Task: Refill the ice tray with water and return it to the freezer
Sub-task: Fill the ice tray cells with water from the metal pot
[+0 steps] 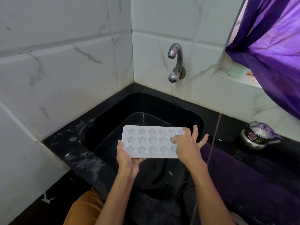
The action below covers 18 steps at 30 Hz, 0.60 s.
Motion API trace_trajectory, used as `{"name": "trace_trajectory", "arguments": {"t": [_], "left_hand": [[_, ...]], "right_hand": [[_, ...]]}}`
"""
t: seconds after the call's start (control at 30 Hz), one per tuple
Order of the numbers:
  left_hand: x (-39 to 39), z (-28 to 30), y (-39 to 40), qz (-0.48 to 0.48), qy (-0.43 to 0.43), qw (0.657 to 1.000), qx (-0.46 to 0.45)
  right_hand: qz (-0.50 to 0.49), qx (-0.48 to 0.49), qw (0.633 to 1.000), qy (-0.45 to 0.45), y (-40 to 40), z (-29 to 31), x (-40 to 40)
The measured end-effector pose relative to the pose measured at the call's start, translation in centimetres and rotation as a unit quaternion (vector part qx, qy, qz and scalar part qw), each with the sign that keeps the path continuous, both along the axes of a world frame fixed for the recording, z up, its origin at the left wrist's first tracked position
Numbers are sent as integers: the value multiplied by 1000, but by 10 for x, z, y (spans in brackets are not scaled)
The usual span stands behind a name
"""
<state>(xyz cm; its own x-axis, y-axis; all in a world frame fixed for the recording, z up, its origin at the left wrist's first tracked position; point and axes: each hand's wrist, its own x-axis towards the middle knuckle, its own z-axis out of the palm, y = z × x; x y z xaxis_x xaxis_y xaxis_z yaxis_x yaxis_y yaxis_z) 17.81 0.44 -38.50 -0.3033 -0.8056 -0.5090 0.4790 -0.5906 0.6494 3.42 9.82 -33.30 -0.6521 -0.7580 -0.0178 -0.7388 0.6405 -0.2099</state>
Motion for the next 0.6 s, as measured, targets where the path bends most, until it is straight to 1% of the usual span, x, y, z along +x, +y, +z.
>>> {"name": "trace_trajectory", "arguments": {"t": [0.33,0.43,0.53,0.6], "left_hand": [[2,1,0,10,10,1000,2],[1,0,0,7,14,1000,2],[-1,0,0,5,9,1000,1],[-1,0,1,2,8,1000,3]], "right_hand": [[9,-16,1000,-8,2,-3,-4],[5,-45,999,-1,1,-1,-2],[24,-67,997,11,-1,-1,3],[36,-59,998,11,-5,0,7]]}}
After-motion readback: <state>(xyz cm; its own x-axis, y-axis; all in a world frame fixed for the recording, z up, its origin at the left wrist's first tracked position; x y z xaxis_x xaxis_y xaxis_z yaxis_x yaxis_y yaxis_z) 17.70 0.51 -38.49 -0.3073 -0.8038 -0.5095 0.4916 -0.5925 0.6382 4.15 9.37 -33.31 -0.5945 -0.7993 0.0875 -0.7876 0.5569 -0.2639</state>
